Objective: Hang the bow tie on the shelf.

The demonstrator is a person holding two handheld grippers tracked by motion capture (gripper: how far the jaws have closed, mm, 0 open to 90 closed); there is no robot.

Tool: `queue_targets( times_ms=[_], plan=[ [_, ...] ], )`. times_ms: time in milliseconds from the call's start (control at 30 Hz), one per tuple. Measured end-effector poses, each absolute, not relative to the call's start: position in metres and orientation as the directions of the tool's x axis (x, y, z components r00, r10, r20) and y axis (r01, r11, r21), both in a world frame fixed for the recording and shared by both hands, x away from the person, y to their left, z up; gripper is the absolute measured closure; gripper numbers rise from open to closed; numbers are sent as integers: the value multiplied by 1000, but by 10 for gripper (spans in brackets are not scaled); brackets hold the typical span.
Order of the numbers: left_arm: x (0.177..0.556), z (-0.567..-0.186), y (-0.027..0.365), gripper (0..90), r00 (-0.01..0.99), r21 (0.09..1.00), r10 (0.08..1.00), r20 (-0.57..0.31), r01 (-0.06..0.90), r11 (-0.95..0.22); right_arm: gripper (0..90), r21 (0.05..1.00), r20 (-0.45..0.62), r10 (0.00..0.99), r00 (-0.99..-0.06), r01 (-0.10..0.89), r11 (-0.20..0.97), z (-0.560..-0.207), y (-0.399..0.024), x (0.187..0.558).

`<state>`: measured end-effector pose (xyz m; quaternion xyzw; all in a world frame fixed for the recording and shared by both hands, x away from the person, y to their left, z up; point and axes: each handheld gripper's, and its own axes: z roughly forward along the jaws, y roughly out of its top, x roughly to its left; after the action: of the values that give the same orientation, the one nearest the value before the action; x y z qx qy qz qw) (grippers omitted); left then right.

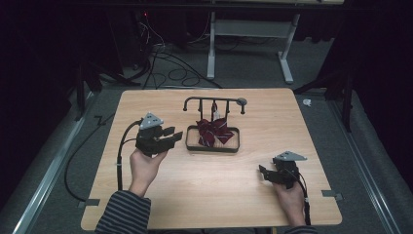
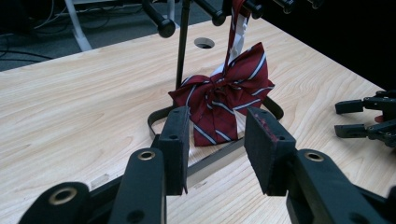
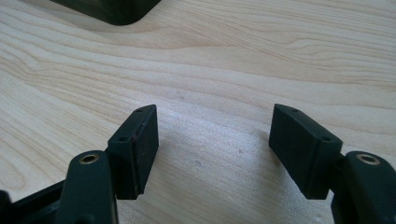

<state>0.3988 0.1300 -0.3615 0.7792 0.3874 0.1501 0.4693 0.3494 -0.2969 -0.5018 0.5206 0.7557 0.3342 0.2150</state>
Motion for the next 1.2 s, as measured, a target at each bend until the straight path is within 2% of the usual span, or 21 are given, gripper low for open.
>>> queue_targets(
  times_ms=[333,1200],
  plan=[
    [387,-375,144,601,626,847,764,-156,483,-224,343,729,23,931,-365,643,235,-502,-297,349],
    [368,-396,163,602,570,837,809,-145,507,-207,343,729,23,930,-366,643,235,-502,-297,349]
  ],
)
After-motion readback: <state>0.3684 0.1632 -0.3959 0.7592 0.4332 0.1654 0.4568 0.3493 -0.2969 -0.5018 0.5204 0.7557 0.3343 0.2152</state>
